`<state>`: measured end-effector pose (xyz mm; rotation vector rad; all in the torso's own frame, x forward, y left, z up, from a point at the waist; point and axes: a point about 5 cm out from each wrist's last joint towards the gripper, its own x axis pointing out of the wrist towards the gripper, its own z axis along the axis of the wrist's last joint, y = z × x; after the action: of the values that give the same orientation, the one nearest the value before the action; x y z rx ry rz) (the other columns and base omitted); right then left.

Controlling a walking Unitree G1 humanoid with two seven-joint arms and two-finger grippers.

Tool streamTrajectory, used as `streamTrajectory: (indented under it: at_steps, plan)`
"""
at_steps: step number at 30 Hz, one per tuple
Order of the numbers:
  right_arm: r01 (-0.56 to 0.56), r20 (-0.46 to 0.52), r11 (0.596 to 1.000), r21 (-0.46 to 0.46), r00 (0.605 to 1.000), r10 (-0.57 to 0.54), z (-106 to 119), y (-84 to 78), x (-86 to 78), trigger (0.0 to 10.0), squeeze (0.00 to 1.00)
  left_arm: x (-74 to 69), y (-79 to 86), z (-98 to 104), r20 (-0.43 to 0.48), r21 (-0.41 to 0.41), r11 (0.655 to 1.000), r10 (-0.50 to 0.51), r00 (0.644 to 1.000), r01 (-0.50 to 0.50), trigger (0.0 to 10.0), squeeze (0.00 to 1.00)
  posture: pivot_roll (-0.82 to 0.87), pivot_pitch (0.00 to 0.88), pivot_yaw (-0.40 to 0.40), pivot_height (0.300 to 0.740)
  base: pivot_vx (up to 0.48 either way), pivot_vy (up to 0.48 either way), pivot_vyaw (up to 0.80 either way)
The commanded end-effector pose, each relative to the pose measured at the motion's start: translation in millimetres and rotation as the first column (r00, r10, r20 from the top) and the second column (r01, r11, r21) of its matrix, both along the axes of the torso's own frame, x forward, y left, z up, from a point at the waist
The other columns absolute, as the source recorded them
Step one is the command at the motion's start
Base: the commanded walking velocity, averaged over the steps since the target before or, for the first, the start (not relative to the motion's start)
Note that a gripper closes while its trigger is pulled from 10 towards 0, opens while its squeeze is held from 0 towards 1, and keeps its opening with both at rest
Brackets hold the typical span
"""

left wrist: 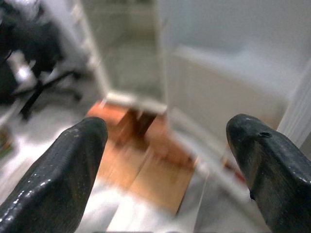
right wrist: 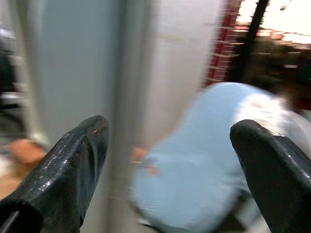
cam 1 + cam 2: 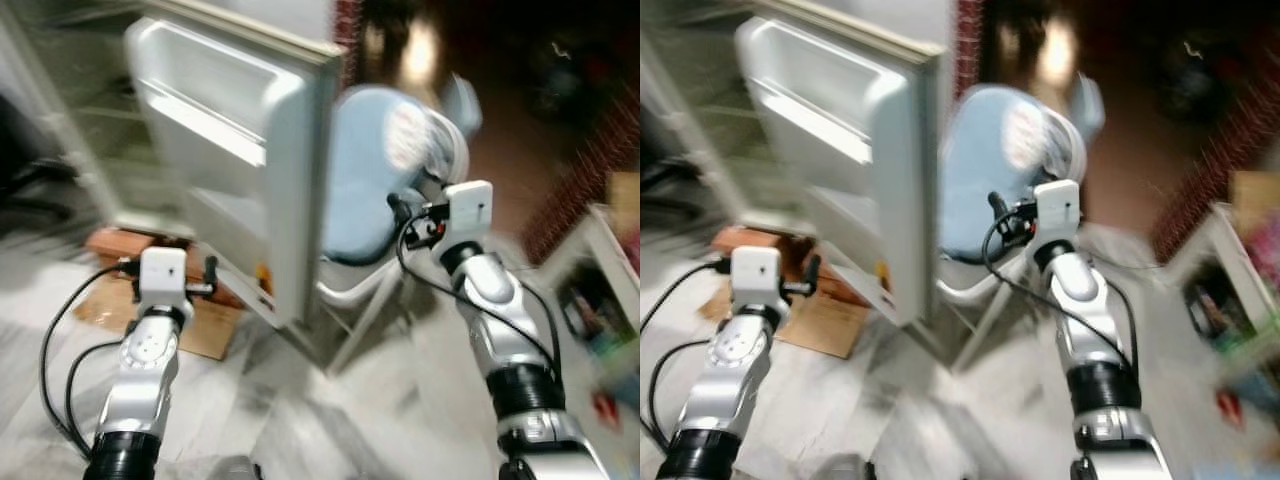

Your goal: Restocking fridge

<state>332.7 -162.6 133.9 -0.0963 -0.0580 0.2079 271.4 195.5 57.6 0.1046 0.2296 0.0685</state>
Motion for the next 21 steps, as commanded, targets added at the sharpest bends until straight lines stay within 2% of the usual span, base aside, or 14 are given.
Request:
streamTrajectory:
  at_steps: [1, 4, 14, 21]
  plan:
    - [0.019, 0.019, 1.000, 0.006, 1.000, -0.019, 3.7, -0.9, 1.4, 10.0, 0.00, 7.3, -3.8, 8.3, 0.027, 0.001, 1.000, -0.022, 0.999, 0.022, 10.0, 0.00, 0.06, 0.000, -0.061, 0.740, 0.000, 0.000, 0.76]
    - [0.022, 0.024, 1.000, 0.010, 0.999, -0.022, 4.3, 0.5, 0.3, 10.0, 0.00, 6.9, -5.5, 7.3, 0.023, 0.002, 1.000, -0.028, 0.999, 0.028, 10.0, 0.00, 0.05, 0.000, -0.056, 0.740, 0.000, 0.000, 0.69]
    - [0.078, 0.008, 0.997, 0.029, 0.997, -0.078, -6.1, -8.2, -11.0, 10.0, 0.00, 7.1, -5.8, 7.0, 0.021, 0.000, 0.998, -0.060, 0.998, 0.060, 10.0, 0.00, 0.04, 0.000, -0.040, 0.740, 0.000, 0.000, 0.00]
    - [0.079, 0.020, 0.997, 0.026, 0.997, -0.079, -4.1, -7.4, -10.5, 10.0, 0.00, 6.9, -7.5, 9.6, 0.045, -0.001, 0.996, -0.085, 0.995, 0.085, 10.0, 0.00, 0.05, 0.000, -0.041, 0.740, 0.037, 0.000, 0.00]
